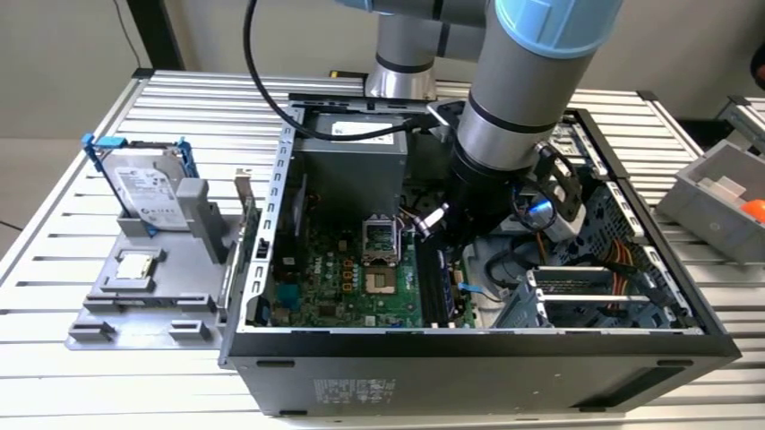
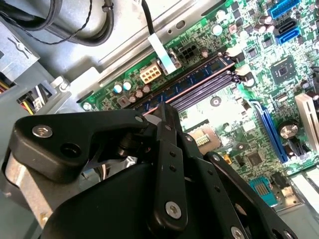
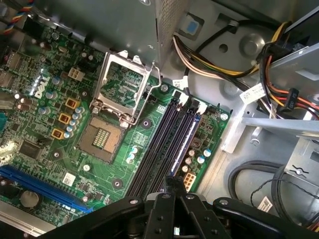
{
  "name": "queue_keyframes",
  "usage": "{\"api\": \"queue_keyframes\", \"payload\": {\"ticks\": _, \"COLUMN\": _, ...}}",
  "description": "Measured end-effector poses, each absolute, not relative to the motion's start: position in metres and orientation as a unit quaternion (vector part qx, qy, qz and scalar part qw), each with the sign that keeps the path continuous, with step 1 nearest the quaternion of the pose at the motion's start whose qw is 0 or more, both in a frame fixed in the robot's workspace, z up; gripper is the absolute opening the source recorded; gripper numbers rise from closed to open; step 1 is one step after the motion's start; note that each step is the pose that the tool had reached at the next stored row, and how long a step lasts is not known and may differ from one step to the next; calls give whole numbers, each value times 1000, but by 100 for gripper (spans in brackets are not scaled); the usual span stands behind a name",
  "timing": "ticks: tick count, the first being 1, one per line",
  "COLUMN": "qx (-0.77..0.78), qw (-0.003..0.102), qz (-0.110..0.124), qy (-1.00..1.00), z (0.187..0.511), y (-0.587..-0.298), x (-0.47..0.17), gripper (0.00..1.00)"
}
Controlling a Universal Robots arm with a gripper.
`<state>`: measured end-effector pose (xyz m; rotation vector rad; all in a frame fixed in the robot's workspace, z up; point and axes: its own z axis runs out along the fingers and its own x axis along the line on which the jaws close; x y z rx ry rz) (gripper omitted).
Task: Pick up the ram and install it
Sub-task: 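Press down the ram until it locks into place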
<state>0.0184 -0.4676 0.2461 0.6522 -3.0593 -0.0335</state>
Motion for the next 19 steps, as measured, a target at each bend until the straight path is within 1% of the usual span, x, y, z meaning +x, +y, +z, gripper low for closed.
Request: {"api": "queue_keyframes", "payload": {"ticks": 19, "qx": 252, "qw": 7, "qz": -10, "qy": -968, "z": 246, "y": -468, "x": 18, "gripper": 0}}
